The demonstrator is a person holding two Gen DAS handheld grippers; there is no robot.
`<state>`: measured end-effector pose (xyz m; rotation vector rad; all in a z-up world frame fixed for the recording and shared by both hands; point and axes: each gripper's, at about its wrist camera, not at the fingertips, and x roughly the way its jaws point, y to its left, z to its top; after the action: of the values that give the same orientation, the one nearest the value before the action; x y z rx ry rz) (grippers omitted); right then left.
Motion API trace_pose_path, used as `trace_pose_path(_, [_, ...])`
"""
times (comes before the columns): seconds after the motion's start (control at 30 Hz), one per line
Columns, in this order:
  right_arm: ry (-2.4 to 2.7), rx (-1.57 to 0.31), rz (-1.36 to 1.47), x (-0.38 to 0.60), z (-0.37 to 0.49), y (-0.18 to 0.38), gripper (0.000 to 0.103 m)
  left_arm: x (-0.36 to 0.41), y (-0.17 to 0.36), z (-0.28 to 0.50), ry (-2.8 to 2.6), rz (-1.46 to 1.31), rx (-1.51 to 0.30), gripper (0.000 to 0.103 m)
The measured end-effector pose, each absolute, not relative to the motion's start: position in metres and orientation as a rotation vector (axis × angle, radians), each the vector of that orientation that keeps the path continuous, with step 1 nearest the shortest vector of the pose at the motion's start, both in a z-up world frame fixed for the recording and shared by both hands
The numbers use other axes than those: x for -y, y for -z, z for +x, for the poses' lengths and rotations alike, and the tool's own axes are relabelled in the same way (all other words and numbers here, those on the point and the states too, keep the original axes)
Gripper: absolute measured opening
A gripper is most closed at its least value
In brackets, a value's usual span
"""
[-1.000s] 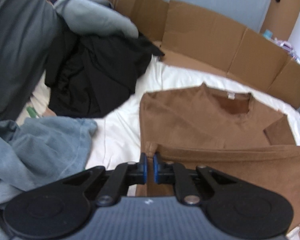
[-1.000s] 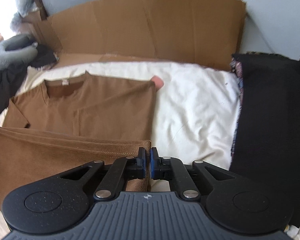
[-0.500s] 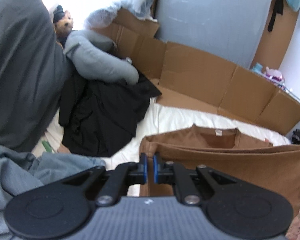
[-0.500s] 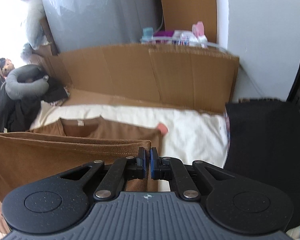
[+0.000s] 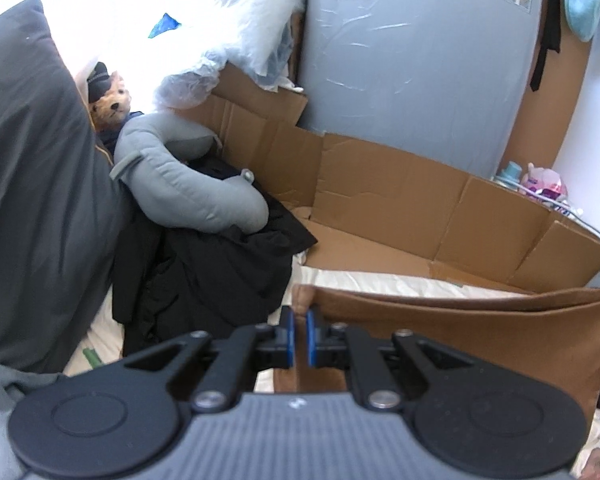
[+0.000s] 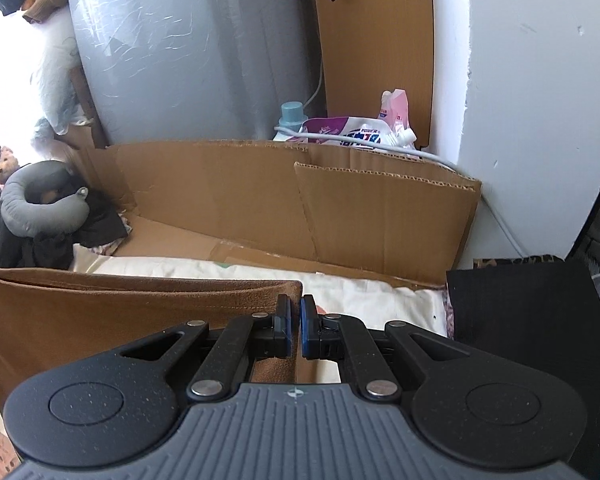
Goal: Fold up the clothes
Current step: 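Lift the pinched edge with both tools and fold it over toward the collar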
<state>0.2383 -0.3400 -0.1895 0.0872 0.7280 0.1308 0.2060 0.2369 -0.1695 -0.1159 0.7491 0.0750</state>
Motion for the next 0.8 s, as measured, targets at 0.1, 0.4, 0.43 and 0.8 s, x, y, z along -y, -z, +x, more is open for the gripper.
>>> trace_pose_path(0.1, [-0.137, -0.737, 0.078, 0.337, 0.250, 0.194, 0.002, -0.240, 0.180, 0.217, -0.084, -0.128, -0.775, 0.007])
trace_pose_path(0.4, [-0.156, -0.803, 0.008, 0.326, 0.300, 0.239, 0.002, -0.246, 0.236, 0.267, -0.092, -0.099, -0.856, 0.007])
trace_pose_path(0.43, [-0.156, -0.811, 0.003, 0.325, 0.306, 0.247, 0.002, -0.247, 0.243, 0.274, -0.093, -0.095, -0.862, 0.007])
trace_pose_path(0.8, [-0.143, -0.883, -0.024, 0.312, 0.383, 0.328, 0.002, -0.251, 0.305, 0.349, -0.119, -0.059, -0.937, 0.007])
